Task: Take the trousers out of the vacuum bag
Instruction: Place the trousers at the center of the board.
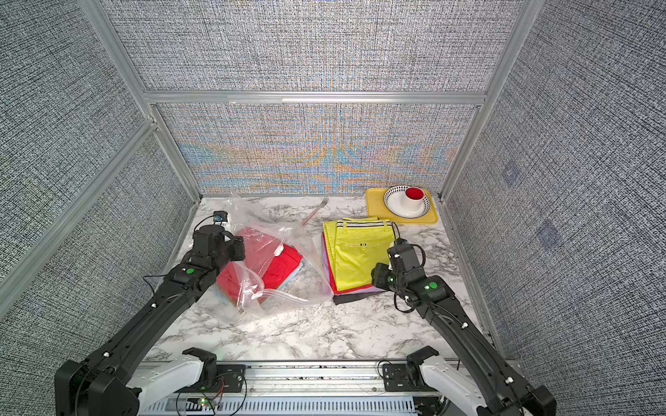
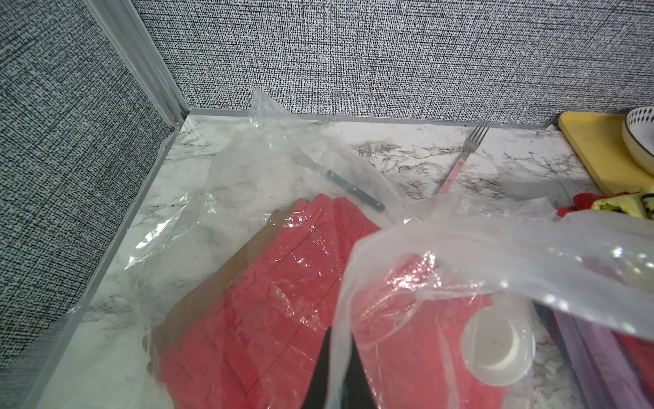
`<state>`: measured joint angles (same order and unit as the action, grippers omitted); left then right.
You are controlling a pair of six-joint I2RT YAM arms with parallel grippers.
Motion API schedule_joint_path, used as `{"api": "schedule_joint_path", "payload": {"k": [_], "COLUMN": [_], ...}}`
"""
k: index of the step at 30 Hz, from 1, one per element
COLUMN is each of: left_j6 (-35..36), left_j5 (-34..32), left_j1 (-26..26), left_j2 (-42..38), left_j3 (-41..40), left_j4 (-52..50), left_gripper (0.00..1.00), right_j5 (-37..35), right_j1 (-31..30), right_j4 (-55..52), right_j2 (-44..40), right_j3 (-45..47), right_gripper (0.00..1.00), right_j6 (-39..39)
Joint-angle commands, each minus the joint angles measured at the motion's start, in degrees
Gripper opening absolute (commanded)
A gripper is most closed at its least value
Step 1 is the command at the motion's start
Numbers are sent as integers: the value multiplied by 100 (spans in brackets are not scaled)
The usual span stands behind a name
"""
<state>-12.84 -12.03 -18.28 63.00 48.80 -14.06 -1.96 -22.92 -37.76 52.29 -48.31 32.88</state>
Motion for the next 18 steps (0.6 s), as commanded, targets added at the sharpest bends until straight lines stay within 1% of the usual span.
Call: {"api": "schedule_joint_path", "payload": {"k": [1, 3, 6, 10, 15, 18], "left_j6": [44, 29, 43, 89, 90, 86], "left_j5": [46, 74, 73, 22, -16, 24], "left_j1": [0, 0, 0, 0, 1, 0], "left_j2": [42, 39, -5, -107, -136, -57], "left_j3": [69, 86, 113, 165, 134, 148], "left_j4": [27, 18, -24, -122, -103, -89], "left_gripper": [0, 0, 0, 0, 0, 0], "right_j5": [-209, -317, -380, -254, -199, -16], "right_j1": [-9, 5, 7, 6, 1, 5], "right_j4": [84, 294, 566, 675, 1092, 1510], "right_j2": [-94, 1, 393, 969, 1350, 1516], "right_j3": [-51, -38, -29, 1, 586, 846], "right_gripper": [54, 52, 49, 47, 46, 47], "right_j6": [-168, -188, -233, -205, -71, 1]}}
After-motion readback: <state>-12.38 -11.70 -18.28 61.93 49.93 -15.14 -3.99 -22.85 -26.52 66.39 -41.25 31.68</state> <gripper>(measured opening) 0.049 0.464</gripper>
